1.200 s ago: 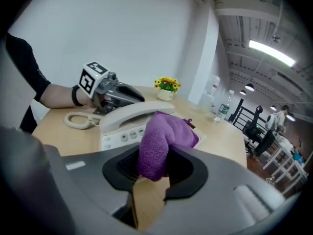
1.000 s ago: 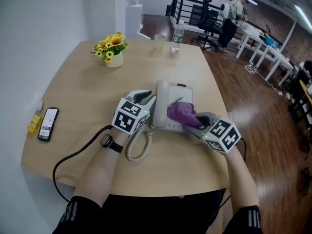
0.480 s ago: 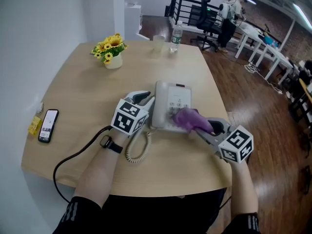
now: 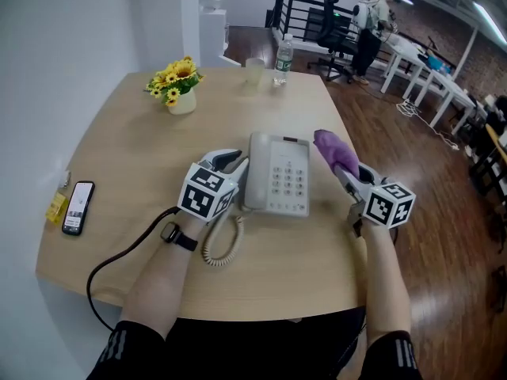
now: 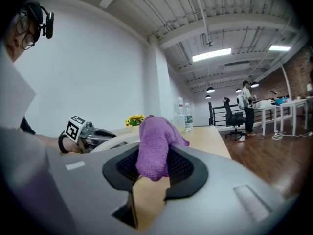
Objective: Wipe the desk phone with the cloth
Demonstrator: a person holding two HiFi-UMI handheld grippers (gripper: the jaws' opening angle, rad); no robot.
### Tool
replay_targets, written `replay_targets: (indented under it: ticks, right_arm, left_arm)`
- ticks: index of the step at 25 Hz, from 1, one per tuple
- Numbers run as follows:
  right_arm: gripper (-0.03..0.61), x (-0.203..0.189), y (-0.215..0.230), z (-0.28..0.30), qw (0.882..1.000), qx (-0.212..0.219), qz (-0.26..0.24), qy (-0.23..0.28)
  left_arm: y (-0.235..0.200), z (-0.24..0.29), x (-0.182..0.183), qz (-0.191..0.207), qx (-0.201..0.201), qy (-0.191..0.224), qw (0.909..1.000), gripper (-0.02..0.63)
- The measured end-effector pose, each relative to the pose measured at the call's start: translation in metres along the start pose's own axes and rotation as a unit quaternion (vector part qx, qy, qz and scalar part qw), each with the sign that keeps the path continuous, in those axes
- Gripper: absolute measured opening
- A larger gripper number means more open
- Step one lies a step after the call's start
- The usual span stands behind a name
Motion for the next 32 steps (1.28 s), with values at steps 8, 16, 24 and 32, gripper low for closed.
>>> replay_targets:
  ticks: [8, 16, 24, 32]
  right_arm:
    - [0.121, -0.023, 0.012, 0.000, 1.000, -0.005, 0.003, 0.030]
    - [0.121, -0.031, 0.016, -0.004, 1.000, -0.014, -0.006, 0.025]
    - [0.121, -0.033, 0.014, -0.002, 1.000, -0.009, -0.015, 0.011]
    - [0.121, -0.033, 0.013, -0.002, 1.000, -0.007, -0.013, 0.007]
  left_arm:
    - [0.000, 0.000, 0.001, -0.001, 0.000, 0.000, 1.0000, 0.064]
    - [0.000, -0.001, 0.001, 0.002, 0.002, 0.001, 1.0000, 0.064]
    - [0.000, -0.001, 0.001, 0.002, 0.003, 0.002, 1.0000, 0.064]
    - [0.001, -0.001, 0.002, 0.002, 0.000, 0.002, 1.0000, 0.064]
Point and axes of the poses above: the fingertips, and each gripper's own axes: z forward along the fingers, y to its right, x out of its top, the point moved 10 cm from there along -z, backward along the fingers, and after that the axes turned 7 degrees about x, right-handed, at the moved point
